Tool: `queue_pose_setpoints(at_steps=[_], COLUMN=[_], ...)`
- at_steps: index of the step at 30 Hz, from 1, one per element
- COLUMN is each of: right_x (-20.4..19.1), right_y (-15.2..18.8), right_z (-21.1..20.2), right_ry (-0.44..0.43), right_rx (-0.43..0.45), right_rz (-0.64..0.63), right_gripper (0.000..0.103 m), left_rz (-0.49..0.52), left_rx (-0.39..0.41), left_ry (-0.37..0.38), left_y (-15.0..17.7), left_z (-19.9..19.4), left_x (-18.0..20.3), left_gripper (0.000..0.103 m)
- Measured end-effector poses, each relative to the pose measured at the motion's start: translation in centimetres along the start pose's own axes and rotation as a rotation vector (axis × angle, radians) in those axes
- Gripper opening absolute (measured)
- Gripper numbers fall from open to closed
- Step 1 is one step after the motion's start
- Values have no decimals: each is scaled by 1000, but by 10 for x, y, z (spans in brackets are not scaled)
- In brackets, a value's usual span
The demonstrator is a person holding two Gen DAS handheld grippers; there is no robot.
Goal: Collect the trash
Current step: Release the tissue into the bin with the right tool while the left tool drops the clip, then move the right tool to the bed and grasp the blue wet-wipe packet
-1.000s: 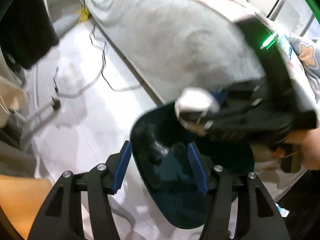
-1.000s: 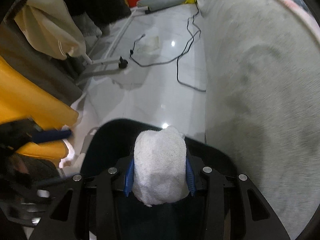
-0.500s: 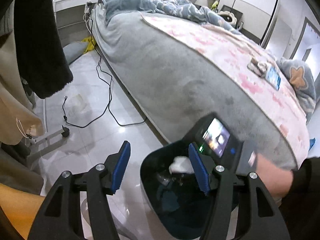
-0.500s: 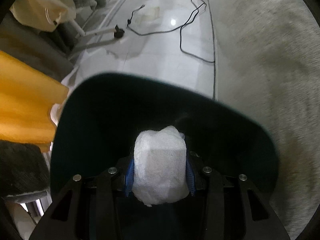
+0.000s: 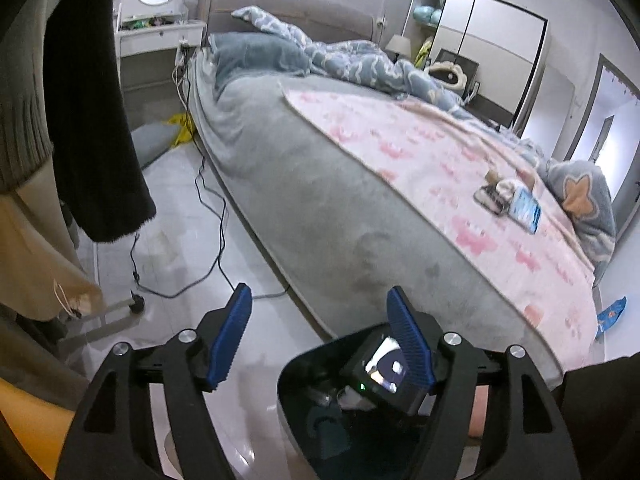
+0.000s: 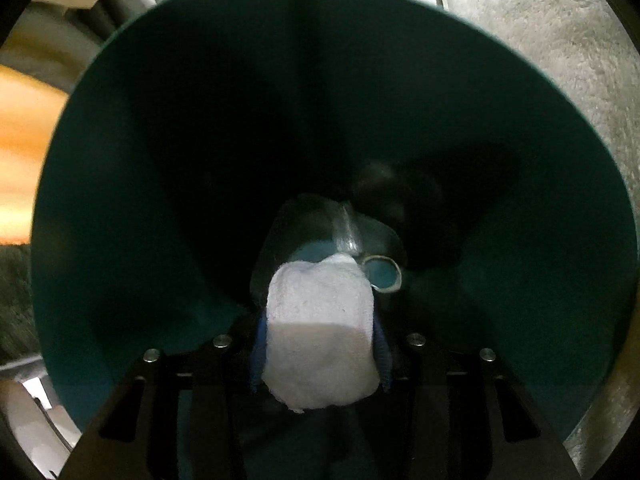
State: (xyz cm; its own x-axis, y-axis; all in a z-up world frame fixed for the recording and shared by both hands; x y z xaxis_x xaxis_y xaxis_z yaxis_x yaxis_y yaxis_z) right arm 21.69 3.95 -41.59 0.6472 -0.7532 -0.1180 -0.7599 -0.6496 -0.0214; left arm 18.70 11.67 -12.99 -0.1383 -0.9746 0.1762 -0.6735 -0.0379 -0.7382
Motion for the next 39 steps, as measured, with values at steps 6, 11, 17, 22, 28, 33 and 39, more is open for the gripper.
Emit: queue_pose_setpoints(at_steps=[6, 11, 17, 22, 28, 33, 39], right_x=[1, -3, -13, -22, -11, 14, 48], right_y=[17, 9, 3, -7, -14, -20, -19], right_z=[0, -12, -43, -88, -151, -203, -252], right_ry=[22, 16, -5, -11, -24, -5, 71], right_rx=[-24, 9, 89, 193, 359, 496, 622], right_rz=[-29, -36, -51, -83, -69, -56, -63], right_gripper=[75, 76, 76, 76, 76, 76, 80], left_rz=[-10, -22, -29, -18, 1, 1, -2], left_rx=[26, 54, 98, 115, 151, 165, 150], left_ry=[-20, -35, -34, -43, -52, -58, -37], left_y=[-12, -23, -43, -54, -70, -83, -92], left_z=[-6, -12, -20, -19, -20, -12, 5], left_x=[-3, -5, 6, 20, 35, 46, 64], left_gripper=[76, 81, 87, 90, 94, 95, 95])
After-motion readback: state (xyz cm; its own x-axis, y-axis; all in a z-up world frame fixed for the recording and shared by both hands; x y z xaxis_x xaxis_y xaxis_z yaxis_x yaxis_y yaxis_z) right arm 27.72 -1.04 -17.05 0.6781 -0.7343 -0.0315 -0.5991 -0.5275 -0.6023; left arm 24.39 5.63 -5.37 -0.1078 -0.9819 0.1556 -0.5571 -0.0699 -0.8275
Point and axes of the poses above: each gripper's, at about its wrist camera, not at the fingertips, and z roughly the way its jaws point, x to its right, y to its underside, the point moved 9 cm from there along z, roughly the way its jaws point, and after that the axes turned 2 degrees about -y, right-handed, at the moved point
